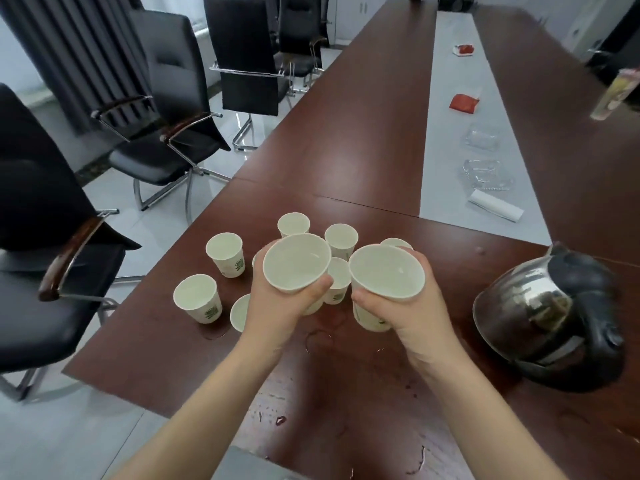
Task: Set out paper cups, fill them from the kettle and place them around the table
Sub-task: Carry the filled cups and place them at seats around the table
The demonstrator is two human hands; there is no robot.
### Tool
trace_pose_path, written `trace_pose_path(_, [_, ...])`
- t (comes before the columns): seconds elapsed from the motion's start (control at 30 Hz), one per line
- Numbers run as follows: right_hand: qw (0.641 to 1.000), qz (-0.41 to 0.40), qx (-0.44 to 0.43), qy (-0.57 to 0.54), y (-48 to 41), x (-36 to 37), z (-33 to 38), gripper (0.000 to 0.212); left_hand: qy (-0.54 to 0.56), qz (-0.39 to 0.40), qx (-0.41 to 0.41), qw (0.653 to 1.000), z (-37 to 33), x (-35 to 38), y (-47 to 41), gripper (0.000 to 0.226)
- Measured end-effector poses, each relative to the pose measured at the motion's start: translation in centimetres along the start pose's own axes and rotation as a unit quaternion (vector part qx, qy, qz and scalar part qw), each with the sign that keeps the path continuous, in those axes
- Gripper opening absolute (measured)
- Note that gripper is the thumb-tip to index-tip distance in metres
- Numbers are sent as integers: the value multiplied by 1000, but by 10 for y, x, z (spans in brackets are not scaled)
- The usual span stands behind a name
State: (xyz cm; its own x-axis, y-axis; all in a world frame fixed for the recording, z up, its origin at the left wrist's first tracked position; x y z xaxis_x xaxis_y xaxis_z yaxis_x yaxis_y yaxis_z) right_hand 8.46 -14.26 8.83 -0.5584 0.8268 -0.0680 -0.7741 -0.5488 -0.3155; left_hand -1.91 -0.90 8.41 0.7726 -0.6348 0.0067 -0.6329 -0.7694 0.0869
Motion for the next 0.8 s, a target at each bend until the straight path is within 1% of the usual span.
trace_pose_path(0.1, [1000, 20, -6, -14, 0, 13, 17, 82, 0, -14, 9, 1000, -14, -18, 7, 71])
trace_pose_path(0.2, [999, 36, -7, -14, 3, 26, 30, 84, 18, -28, 2, 999, -24, -36, 14, 68])
trace_pose_path(0.3, [999, 49, -9, -18, 8, 44, 39, 75, 19, -30, 4, 999, -30, -61, 20, 72])
trace_pose_path(0.4, [998, 65, -15, -12, 15, 72, 50, 66, 27, -27, 6, 999, -32, -98, 26, 87])
trace_pose_path(0.43, [997, 71, -19, -15, 16, 80, 54, 63, 28, -26, 7, 999, -32, -110, 27, 87])
trace_pose_path(0.47, [996, 80, -24, -14, 18, 92, 57, 65, 33, -27, 7, 999, -32, -125, 29, 84])
trace_pose_path(0.57, [995, 86, -34, -34, 26, 125, 64, 84, 39, -26, 4, 999, -32, -167, 31, 69])
trace_pose_path(0.63, [996, 75, -32, -42, 34, 155, 68, 87, 36, -26, -3, 999, -31, -203, 30, 69])
trace_pose_path(0.7, [997, 65, -33, -40, 40, 181, 71, 80, 32, -20, -16, 999, -29, -235, 27, 79])
trace_pose_path(0.77, [996, 66, -32, -40, 45, 201, 71, 61, 24, -4, -21, 999, -29, -261, 24, 81])
trace_pose_path(0.8, [997, 66, -30, -41, 48, 220, 71, 55, 18, 0, -26, 999, -29, -281, 22, 80])
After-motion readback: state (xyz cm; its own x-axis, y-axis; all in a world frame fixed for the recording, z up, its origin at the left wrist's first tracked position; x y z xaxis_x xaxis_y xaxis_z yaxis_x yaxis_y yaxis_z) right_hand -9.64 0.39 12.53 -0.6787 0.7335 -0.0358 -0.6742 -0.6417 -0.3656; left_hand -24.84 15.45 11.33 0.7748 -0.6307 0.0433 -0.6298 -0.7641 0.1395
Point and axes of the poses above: each hand's wrist, its own y-axis away from the middle knuckle, its own x-axis out of the palm, z = x × y, the point moved 1 cm from there along -y, towards the middle knuckle, and after that the axes turned 12 degrees about -x, right-handed, at the moved point
